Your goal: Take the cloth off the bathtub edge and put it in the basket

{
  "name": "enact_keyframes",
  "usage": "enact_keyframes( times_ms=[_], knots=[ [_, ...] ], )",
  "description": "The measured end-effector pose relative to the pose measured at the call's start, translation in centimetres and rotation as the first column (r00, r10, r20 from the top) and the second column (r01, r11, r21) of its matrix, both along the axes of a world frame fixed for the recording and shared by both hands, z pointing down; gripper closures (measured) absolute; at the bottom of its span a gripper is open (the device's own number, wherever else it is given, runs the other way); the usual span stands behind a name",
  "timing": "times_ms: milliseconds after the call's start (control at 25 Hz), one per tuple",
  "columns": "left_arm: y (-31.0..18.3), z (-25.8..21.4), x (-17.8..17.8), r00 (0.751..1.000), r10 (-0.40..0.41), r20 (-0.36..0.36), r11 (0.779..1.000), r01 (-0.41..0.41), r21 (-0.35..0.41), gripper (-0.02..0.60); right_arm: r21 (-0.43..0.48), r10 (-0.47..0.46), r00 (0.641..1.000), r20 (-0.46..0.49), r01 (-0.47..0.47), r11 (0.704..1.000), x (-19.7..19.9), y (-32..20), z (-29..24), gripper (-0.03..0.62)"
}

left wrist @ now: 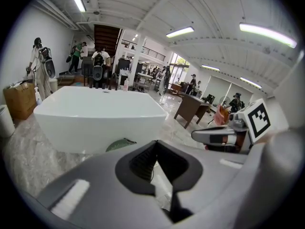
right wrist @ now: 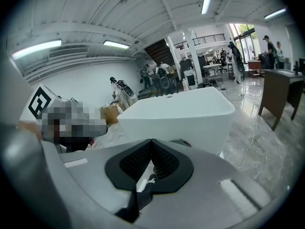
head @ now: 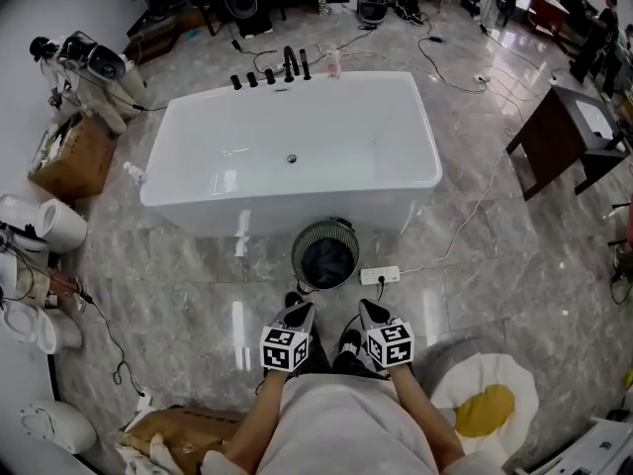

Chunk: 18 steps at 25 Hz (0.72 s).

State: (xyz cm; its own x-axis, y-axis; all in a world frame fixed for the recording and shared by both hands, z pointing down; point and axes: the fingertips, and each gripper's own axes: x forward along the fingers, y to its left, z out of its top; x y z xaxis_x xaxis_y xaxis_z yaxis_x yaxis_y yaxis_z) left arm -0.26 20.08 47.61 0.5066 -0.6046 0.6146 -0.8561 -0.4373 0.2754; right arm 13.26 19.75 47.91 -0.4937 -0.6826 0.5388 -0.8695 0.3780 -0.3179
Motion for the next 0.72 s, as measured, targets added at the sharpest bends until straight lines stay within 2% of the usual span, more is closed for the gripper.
enact_keyframes(
  times_ms=[240, 720],
  knots=[
    [0.1, 0.0, -0.6, 1.0, -0.01, 0.013, 1.0, 0.01, 0.014, 0.525, -0.017, 0.034, 0.999, 0.004, -0.034, 0.999, 0.5, 0.3, 0.6, 0.592],
    [0.2, 0.3, -0.6, 1.0, -0.006, 0.004, 1.0, 0.006, 0.009, 0.524, -0.013, 0.015, 1.0, 0.002, -0.015, 1.0, 0.2, 0.7, 1.2, 0.592]
  ],
)
